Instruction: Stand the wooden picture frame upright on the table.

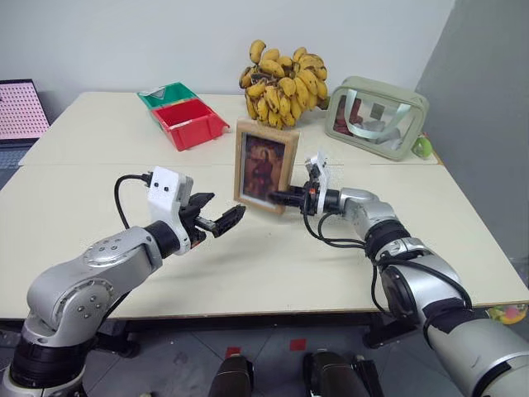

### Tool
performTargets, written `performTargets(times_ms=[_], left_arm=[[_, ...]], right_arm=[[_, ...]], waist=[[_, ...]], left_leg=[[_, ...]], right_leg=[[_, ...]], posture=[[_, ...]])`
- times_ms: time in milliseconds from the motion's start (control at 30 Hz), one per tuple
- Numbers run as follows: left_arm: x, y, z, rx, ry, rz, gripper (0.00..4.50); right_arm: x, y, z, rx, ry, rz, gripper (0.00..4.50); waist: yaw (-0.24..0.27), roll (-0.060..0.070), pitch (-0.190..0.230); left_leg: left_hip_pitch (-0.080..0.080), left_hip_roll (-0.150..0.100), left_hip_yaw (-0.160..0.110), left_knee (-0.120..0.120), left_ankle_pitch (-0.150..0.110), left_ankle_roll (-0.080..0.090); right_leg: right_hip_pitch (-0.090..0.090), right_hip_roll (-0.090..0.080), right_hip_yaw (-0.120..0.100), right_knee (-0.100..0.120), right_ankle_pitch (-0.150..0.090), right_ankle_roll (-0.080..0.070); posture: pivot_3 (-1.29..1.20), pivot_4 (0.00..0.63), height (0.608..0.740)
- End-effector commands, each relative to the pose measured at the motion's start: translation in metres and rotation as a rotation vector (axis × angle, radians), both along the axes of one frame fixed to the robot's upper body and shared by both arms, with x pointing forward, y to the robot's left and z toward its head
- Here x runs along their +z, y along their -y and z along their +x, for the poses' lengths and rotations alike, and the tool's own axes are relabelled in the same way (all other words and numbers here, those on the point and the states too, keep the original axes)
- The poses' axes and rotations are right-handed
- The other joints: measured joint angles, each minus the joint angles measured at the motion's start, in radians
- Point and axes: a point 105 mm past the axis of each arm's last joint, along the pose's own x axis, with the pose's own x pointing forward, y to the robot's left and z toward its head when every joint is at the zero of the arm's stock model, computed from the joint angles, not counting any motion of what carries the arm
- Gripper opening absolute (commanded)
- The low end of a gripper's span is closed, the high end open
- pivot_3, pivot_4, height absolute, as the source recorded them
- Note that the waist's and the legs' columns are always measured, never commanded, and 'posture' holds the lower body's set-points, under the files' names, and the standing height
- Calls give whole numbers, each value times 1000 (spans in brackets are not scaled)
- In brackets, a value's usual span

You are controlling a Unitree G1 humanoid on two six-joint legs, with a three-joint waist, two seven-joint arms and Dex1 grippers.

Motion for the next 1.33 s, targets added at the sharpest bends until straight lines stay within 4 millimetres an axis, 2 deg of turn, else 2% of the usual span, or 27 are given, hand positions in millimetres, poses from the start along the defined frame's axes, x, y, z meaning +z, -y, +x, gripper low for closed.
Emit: performTargets(times_ms=[33, 300, 367, 533, 700, 833, 933, 1000, 1067, 1167, 1200, 1333], left_arm=[[1, 6, -6, -36, 44, 20, 4500], [-4, 6, -4, -55, 42, 42, 4500], [-4, 5, -1, -54, 44, 47, 4500], [-6, 7, 2, -69, 47, 58, 4500], [-6, 7, 6, -76, 50, 61, 4500], [-4, 6, 9, -88, 53, 67, 4500], [-1, 4, 10, -108, 50, 76, 4500], [0, -2, 11, -118, 39, 93, 4500], [2, -10, 10, -126, 18, 88, 4500], [9, -24, 9, -129, -13, 73, 4500], [12, -29, 10, -117, -11, 71, 4500], [21, -46, 16, -91, -7, 111, 4500]], right_arm=[[3, -7, -5, 45, 57, 8, 1276], [-12, -8, -12, 84, 66, -40, 1276], [-21, -5, -13, 82, 83, -85, 1981], [-24, 3, -11, 56, 72, -88, 3063], [-27, 13, -12, 61, 63, -102, 4366], [-38, 35, -22, 103, 35, -139, 4449], [-46, 67, -34, 122, 36, -198, 4449], [-37, 84, -43, 111, 61, -218, 4449], [-20, 90, -55, 101, 81, -214, 4449], [10, 87, -78, 91, 117, -207, 4449], [14, 85, -83, 77, 124, -222, 4449], [38, 69, -90, -41, 82, -171, 4449]], waist=[[-3, 0, 0], [-5, 0, 0], [-5, 0, 0], [-4, 0, 0], [-5, 0, 0], [-3, 0, 0], [1, 0, 0], [2, 0, 0], [2, 0, 0], [-9, 0, 0], [-14, 0, 0], [-22, 0, 0]], left_leg=[[-1, 0, 0, 0, 0, 0], [0, 2, 0, 1, 0, 0], [0, 2, 0, 2, 0, 0], [1, 1, 0, 2, 0, 0], [1, 1, 0, 2, 0, 0], [1, 1, 0, 2, 0, 0], [2, 1, -1, 2, 0, 0], [2, 0, -1, 3, 0, 0], [2, 0, -1, 3, 0, 0], [3, 1, -1, 3, 0, 0], [3, 2, 0, 3, 0, 0], [5, 4, -2, 3, 0, 0]], right_leg=[[-1, 0, 0, 0, 1, 1], [-1, 2, 0, 1, -1, -1], [0, 2, 0, 1, -1, -2], [1, 2, 0, 1, -1, -2], [1, 2, 0, 1, 0, -1], [1, 2, 0, 1, 0, -1], [3, 2, 0, 1, -1, -1], [3, 1, 0, 0, -1, 0], [4, 1, 0, 0, -1, -1], [3, 1, 0, 2, -2, -2], [2, 1, 0, 2, -2, -2], [1, 3, -1, 4, -2, -3]], posture=[[0, 150, 740], [0, 150, 740], [0, 150, 740], [0, 150, 740], [0, 150, 740], [0, 150, 740], [0, 150, 740], [0, 150, 740], [0, 150, 740], [0, 150, 740], [0, 150, 740], [0, 150, 740]])
